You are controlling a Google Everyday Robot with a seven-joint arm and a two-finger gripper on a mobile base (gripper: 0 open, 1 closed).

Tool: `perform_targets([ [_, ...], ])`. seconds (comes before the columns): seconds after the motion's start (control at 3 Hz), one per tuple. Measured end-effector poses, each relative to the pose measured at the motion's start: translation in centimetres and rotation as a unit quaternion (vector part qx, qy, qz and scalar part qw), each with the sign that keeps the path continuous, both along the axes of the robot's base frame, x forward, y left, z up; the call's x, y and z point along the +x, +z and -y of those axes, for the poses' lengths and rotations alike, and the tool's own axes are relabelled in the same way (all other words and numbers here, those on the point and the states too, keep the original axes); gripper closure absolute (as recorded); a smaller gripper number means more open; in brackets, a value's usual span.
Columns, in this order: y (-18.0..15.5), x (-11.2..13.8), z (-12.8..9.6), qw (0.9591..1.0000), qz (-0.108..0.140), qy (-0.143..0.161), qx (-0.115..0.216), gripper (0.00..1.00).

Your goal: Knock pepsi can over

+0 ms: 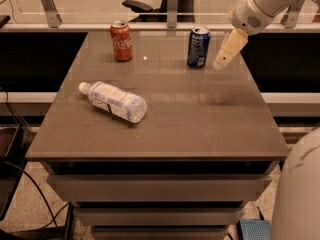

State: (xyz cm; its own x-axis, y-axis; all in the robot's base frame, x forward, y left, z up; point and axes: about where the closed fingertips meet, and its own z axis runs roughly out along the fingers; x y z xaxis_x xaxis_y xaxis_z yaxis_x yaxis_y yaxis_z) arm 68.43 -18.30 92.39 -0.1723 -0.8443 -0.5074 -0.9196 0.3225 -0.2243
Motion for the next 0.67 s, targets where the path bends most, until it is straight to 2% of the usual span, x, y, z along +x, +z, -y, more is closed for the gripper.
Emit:
perform_targets([
  [0.67, -0.27, 0.23, -0.59, 0.9999, 0.008, -0.01, 0.009, 0.0],
])
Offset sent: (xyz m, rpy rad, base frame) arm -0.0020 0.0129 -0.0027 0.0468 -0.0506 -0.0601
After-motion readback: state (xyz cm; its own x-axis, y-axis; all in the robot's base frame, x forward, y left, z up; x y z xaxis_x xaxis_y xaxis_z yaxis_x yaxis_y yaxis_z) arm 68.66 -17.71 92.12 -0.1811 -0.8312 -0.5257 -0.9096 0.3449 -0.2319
